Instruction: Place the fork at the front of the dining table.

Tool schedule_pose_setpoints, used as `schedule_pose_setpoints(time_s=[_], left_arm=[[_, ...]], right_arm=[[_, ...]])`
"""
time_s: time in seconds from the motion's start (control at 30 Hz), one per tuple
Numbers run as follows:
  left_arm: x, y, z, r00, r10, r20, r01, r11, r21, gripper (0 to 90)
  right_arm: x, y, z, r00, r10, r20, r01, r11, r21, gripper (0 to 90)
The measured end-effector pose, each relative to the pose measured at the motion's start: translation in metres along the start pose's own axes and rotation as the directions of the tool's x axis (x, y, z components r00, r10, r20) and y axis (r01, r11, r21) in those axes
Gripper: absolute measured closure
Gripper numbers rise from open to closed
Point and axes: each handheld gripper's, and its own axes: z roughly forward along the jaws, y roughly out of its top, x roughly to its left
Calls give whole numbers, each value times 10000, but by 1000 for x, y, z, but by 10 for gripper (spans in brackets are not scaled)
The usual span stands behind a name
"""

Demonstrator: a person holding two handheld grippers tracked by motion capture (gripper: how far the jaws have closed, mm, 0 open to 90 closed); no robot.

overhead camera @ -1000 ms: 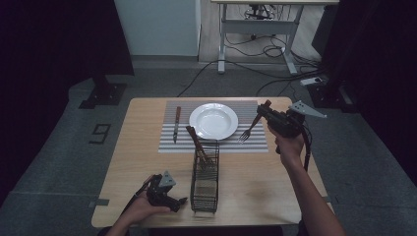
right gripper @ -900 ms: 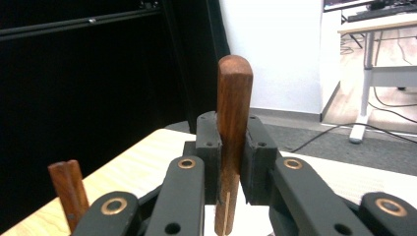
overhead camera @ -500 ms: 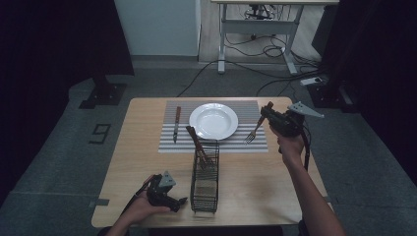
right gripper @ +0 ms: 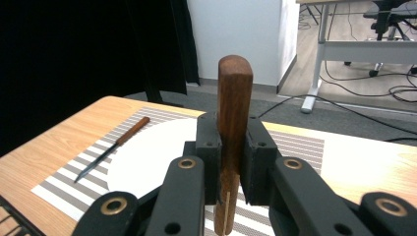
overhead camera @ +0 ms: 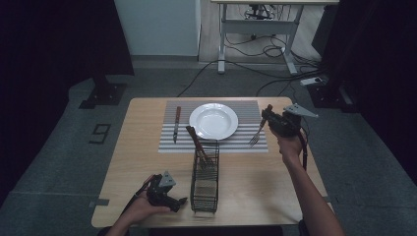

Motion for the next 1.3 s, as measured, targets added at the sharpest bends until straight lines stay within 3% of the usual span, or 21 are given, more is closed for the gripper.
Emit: schedule_pose_setpoints(time_s=[0.4,1.3], left_arm=[[0,0,0,10000,1,0,-1,10000,2,0],[0,0,0,10000,2,-1,-2,10000,3,0]], right_arm=[[-7,-7,10,9994,-20,345,7,9993,366,807],[-7,-25,41,9935,-730,874,613,9897,1293,806]])
